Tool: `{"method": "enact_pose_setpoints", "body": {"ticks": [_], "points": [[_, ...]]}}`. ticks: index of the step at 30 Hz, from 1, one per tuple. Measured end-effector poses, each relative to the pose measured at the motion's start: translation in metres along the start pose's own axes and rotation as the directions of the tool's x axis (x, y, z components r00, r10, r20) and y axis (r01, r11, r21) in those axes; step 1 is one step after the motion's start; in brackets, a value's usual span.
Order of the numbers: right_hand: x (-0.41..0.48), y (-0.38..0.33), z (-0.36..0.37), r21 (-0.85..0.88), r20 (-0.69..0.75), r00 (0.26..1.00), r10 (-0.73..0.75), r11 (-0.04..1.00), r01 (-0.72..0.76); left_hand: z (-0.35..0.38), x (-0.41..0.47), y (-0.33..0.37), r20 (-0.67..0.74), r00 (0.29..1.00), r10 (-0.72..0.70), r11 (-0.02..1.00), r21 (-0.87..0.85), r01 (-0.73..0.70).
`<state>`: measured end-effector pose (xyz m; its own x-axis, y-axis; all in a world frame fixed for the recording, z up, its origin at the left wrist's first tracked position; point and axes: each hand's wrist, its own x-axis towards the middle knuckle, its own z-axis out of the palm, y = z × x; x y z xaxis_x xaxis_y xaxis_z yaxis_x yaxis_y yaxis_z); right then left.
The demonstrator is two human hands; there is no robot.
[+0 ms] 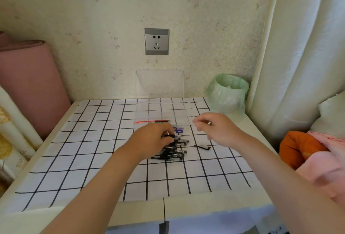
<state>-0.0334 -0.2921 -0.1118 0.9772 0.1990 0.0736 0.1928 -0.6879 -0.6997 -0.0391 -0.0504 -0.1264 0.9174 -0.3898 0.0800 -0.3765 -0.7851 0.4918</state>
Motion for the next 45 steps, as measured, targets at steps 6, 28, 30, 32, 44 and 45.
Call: {"method": "enact_pose_setpoints", "body": {"ticks": [6,28,30,32,44,45], "points": [[-0.006,0.041,-0.004,-0.237,0.065,0.983,0.170,0.960,-0.150,0.004,0.003,0.008,0.024,1.000,-0.010,0.997,0.077,0.008],[-0.009,-0.012,0.031,-0.126,0.092,0.993,-0.072,0.989,0.083,0.002,-0.008,0.003,0.016,1.000,-0.007,1.000,-0.013,0.007],[-0.008,-0.018,0.035,-0.103,0.092,0.992,-0.087,0.990,0.097,0.000,-0.011,0.000,0.019,1.000,-0.008,0.999,-0.032,0.008],[-0.007,-0.025,0.040,-0.066,0.096,0.989,-0.108,0.991,0.115,-0.004,-0.014,-0.003,0.021,1.000,-0.011,0.998,-0.059,0.012],[0.005,-0.048,0.069,-0.162,0.116,0.979,-0.167,0.969,0.185,-0.027,-0.035,-0.026,0.039,0.996,-0.082,0.989,-0.120,0.086],[0.005,-0.050,0.072,-0.161,0.123,0.975,-0.186,0.966,0.204,-0.029,-0.038,-0.028,0.028,0.995,-0.091,0.990,-0.106,0.093]]}}
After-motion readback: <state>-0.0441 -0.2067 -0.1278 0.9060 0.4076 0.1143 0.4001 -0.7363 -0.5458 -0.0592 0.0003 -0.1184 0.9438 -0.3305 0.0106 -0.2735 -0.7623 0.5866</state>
